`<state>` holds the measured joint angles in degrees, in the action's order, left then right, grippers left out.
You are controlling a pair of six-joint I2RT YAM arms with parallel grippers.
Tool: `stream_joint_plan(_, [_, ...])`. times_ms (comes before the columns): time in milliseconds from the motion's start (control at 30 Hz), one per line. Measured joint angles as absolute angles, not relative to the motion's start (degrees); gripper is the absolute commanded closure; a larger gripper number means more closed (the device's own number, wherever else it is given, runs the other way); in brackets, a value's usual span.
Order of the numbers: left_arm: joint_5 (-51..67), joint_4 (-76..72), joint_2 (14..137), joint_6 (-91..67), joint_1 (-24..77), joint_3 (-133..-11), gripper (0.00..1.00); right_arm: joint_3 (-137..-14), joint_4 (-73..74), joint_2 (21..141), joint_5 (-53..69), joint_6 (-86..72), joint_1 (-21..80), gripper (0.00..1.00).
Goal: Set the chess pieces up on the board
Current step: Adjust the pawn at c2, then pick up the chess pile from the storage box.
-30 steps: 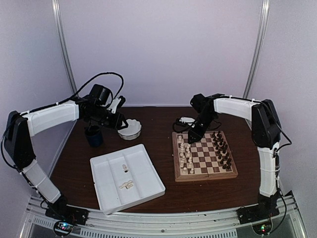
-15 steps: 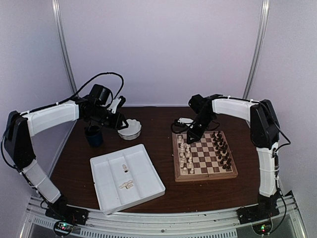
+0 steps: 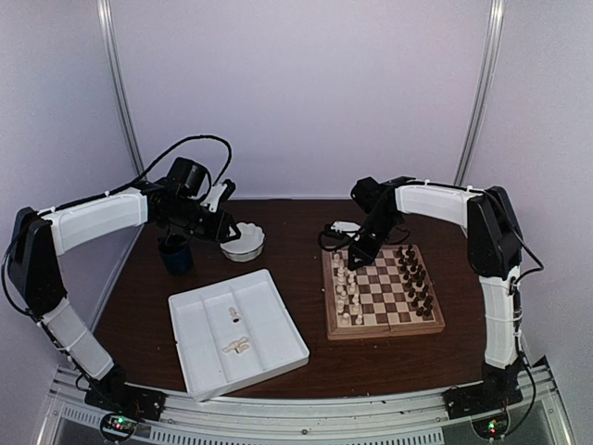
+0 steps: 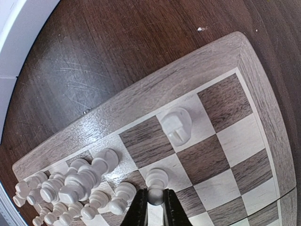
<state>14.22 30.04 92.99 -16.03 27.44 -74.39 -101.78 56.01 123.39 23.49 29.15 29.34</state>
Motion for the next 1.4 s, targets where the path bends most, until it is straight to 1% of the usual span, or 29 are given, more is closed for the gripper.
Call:
stream_joint_plan(233, [14.28,30.04,92.99,-16.03,27.44,-74.39,0.64,-101.78,55.96,123.39,23.2,28.97,29.41,0.86])
stream_joint_plan(400, [14.37,30.04,92.99,-16.03,27.44,-74.39,0.65,-101.78,55.9,123.39,22.87,28.53,29.52,0.8])
stream_joint_plan(800, [14.9,30.04,92.99,-16.03,27.44,-74.39,0.65,-101.75,55.83,123.35,22.26,28.08,29.61,0.73])
stream_joint_plan(933, [15.03,30.2,92.99,-15.97,27.44,-74.43,0.67,-101.56,56.03,122.28,22.28,27.66,29.63,0.7])
stream_joint_plan(1067, [12.64,33.36,92.95,-15.53,29.15,-75.44,0.67,-99.15,56.16,116.92,22.26,27.42,29.19,0.67])
stream_joint_plan(1167, [11.25,36.29,91.7,-15.53,32.67,-75.13,0.67,-95.92,56.07,109.1,23.0,27.27,28.4,0.64])
stream_joint_plan(1233, [10.85,37.36,89.36,-15.88,35.05,-73.03,0.66,-93.8,55.59,103.85,23.83,27.29,27.49,0.62])
stream_joint_plan(1300, [10.9,38.92,84.75,-16.29,37.69,-68.42,0.65,-91.5,54.83,99.2,24.86,27.49,26.87,0.6])
stream_joint_plan(1400, [11.57,39.88,80.79,-16.45,38.7,-64.18,0.64,-88.88,54.35,95.02,27.2,28.12,26.37,0.58])
